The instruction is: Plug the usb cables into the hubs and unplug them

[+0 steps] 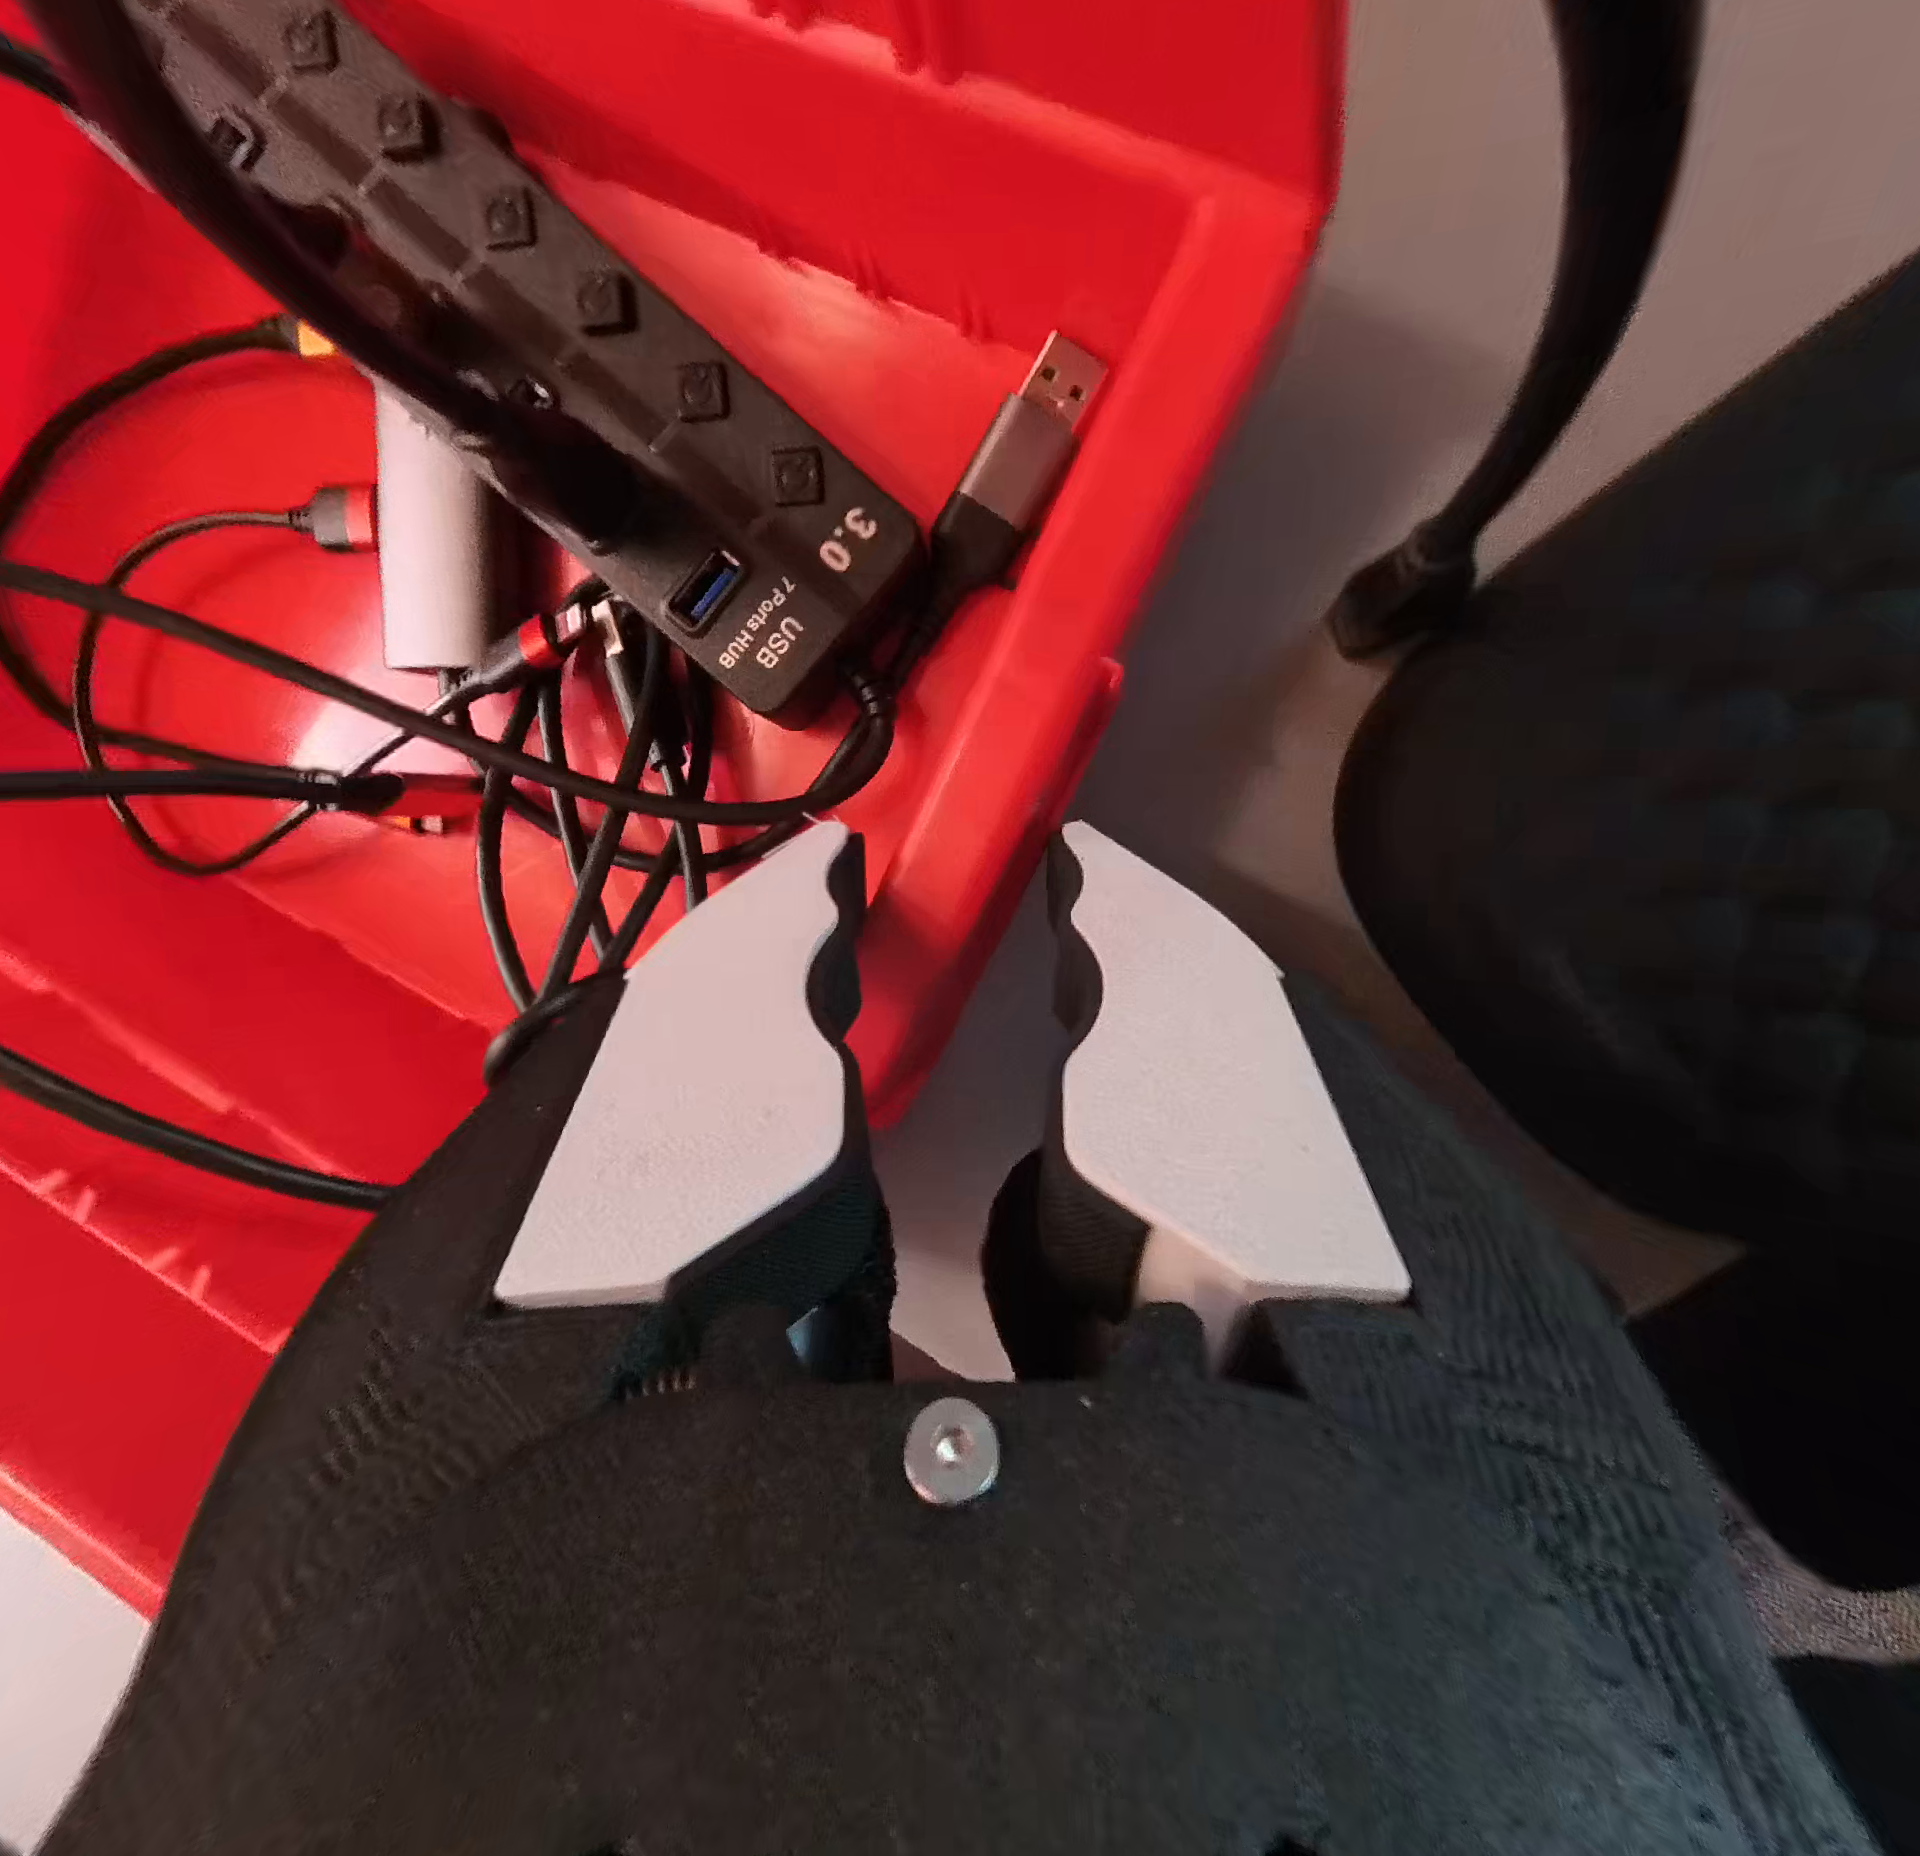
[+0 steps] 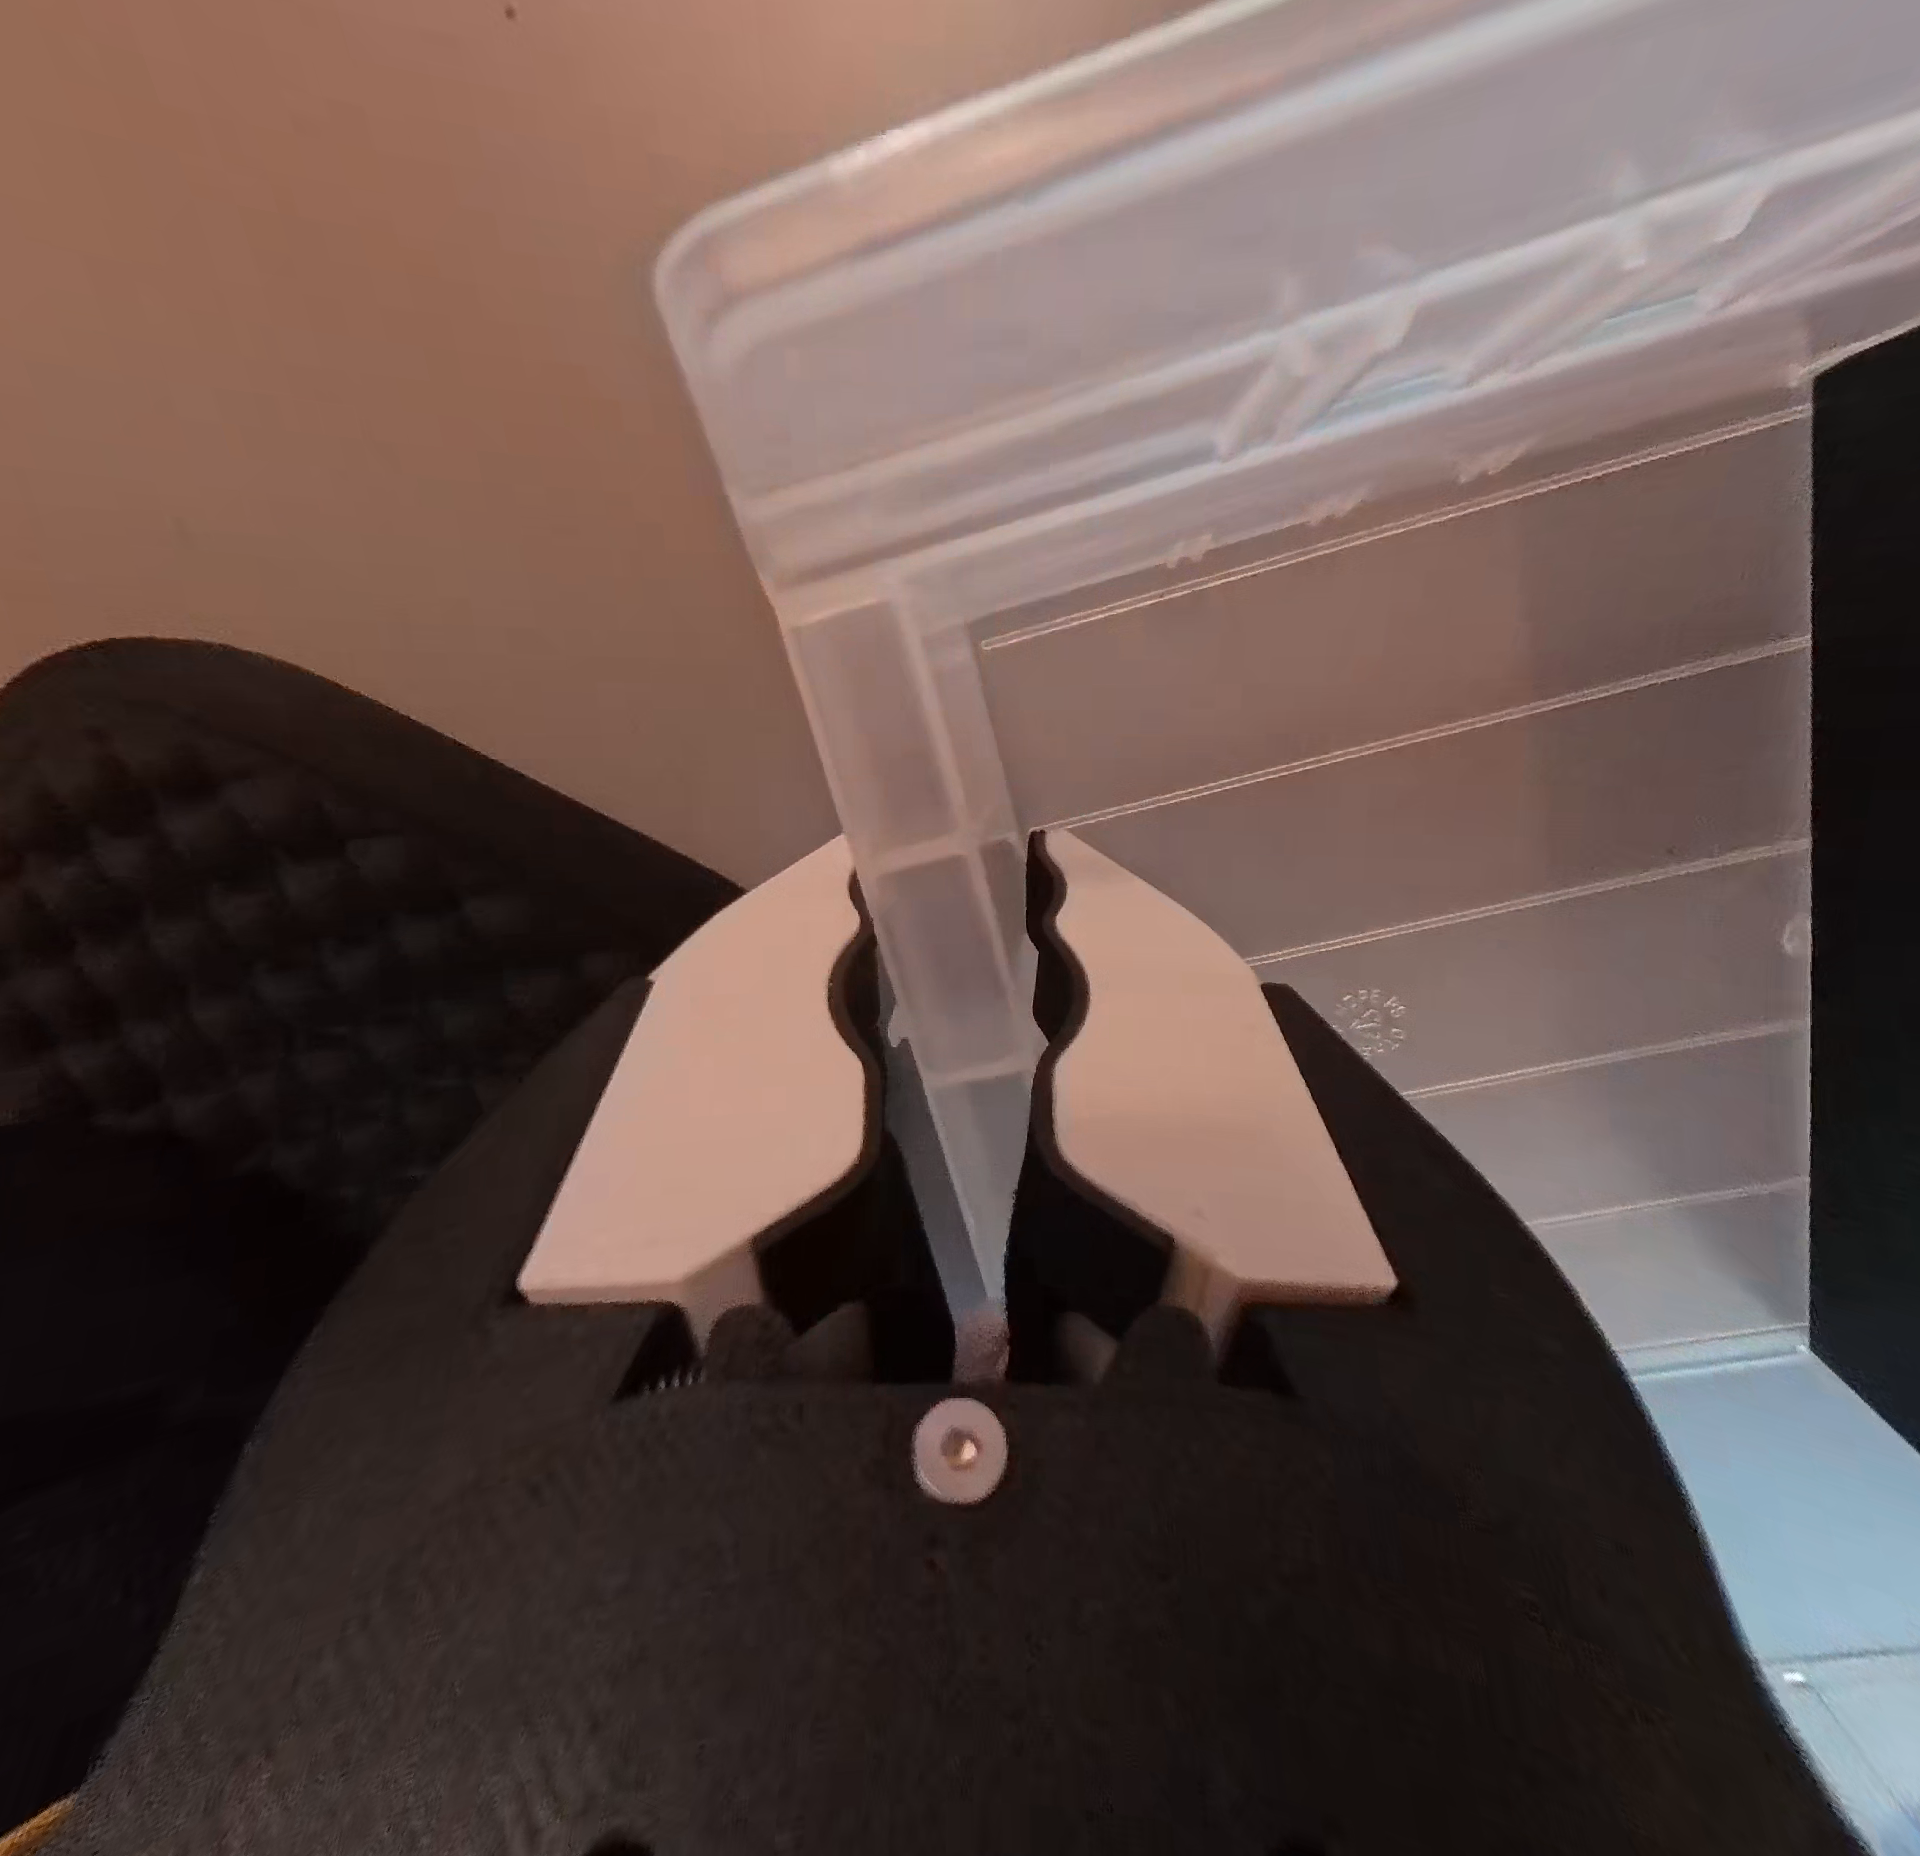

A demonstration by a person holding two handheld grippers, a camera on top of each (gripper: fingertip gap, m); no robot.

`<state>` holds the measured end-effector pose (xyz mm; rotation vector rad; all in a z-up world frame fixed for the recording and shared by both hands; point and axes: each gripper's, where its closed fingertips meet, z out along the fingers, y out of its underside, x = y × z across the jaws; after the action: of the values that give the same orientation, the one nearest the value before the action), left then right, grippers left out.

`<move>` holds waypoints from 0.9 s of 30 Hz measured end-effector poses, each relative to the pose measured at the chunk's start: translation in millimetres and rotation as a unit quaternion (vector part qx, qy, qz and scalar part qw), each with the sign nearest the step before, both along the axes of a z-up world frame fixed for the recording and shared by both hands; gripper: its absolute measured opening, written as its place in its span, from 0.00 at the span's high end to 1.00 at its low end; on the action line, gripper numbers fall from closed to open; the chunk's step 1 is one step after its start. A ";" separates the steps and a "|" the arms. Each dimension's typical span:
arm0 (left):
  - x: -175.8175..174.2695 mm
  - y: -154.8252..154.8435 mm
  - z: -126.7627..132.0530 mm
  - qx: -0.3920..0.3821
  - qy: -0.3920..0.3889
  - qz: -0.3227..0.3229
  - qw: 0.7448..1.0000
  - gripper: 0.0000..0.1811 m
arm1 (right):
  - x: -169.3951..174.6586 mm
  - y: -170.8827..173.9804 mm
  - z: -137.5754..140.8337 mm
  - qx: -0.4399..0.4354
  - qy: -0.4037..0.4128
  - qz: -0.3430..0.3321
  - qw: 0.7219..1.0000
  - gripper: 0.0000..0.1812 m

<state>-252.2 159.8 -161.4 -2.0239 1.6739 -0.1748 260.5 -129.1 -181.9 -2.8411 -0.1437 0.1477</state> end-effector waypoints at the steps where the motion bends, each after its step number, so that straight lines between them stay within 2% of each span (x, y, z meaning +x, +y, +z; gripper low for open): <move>1: -2.6 -1.4 0.0 0.005 -0.002 -0.004 1.000 0.82 | 0.5 -0.8 0.1 -0.004 0.001 -0.012 1.000 0.85; 3: -3.1 -3.1 0.8 0.015 -0.009 -0.008 1.000 0.83 | -0.7 -0.5 3.1 -0.015 0.006 -0.030 0.999 0.83; 5: -0.7 -9.2 4.3 0.009 -0.033 -0.014 0.999 0.79 | 0.7 3.2 15.5 -0.003 -0.003 -0.052 0.999 0.71; 6: 4.4 -14.7 13.0 0.001 -0.072 -0.017 0.997 0.76 | 0.3 8.8 26.1 0.025 -0.009 -0.059 0.998 0.62; 8: 12.9 -19.9 47.5 0.026 -0.175 -0.008 0.984 0.75 | 3.4 21.1 52.2 0.101 -0.051 -0.052 0.992 0.63; 9: 13.3 -20.0 70.5 0.061 -0.224 0.002 0.973 0.75 | 10.6 30.4 69.4 0.152 -0.097 -0.046 0.983 0.63; 10: 12.4 -19.6 97.8 0.109 -0.276 0.012 0.955 0.75 | 20.6 44.2 93.6 0.224 -0.160 -0.041 0.961 0.62; 11: 9.5 -17.6 131.6 0.172 -0.335 0.027 0.926 0.74 | 26.8 60.6 125.8 0.317 -0.218 -0.033 0.922 0.60; 12: 2.9 -16.4 170.8 0.242 -0.400 0.049 0.883 0.74 | 27.0 75.7 165.4 0.425 -0.270 -0.025 0.864 0.54; 13: -7.5 -18.4 211.4 0.308 -0.466 0.073 0.826 0.74 | 18.9 84.3 206.6 0.530 -0.309 -0.016 0.789 0.50; 15: -39.2 -30.8 284.8 0.415 -0.579 0.131 0.689 0.74 | -14.0 81.5 269.8 0.709 -0.317 -0.006 0.629 0.50; 16: -52.9 -41.0 314.5 0.454 -0.617 0.145 0.626 0.74 | -29.3 75.0 287.8 0.773 -0.298 -0.012 0.560 0.52; 17: -62.8 -51.7 340.3 0.485 -0.645 0.152 0.571 0.74 | -40.6 69.1 297.7 0.817 -0.276 -0.023 0.505 0.55; 18: -68.0 -62.8 363.1 0.509 -0.664 0.149 0.527 0.74 | -48.8 65.2 301.9 0.849 -0.257 -0.037 0.461 0.55; 19: -70.4 -73.2 383.7 0.529 -0.681 0.141 0.487 0.74 | -55.3 65.1 300.7 0.868 -0.240 -0.046 0.432 0.55; 20: -72.4 -81.4 401.4 0.544 -0.695 0.137 0.449 0.73 | -60.8 69.7 296.1 0.878 -0.225 -0.049 0.419 0.53; 21: -73.9 -86.6 416.1 0.550 -0.711 0.136 0.416 0.71 | -65.2 78.9 289.4 0.879 -0.215 -0.048 0.422 0.49; 23: -75.5 -87.4 435.2 0.538 -0.743 0.142 0.373 0.66 | -70.3 105.3 272.5 0.861 -0.210 -0.039 0.461 0.40; 25: -77.1 -76.4 439.1 0.509 -0.767 0.165 0.355 0.58 | -75.8 125.7 257.2 0.841 -0.215 -0.020 0.497 0.37; 27: -76.7 -57.0 427.6 0.471 -0.782 0.194 0.360 0.54 | -78.8 134.9 248.6 0.829 -0.222 -0.009 0.513 0.37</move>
<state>-328.9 102.7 266.2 -0.4468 -0.1823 -0.5440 181.8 5.9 66.7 -0.8259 -0.1901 -0.4914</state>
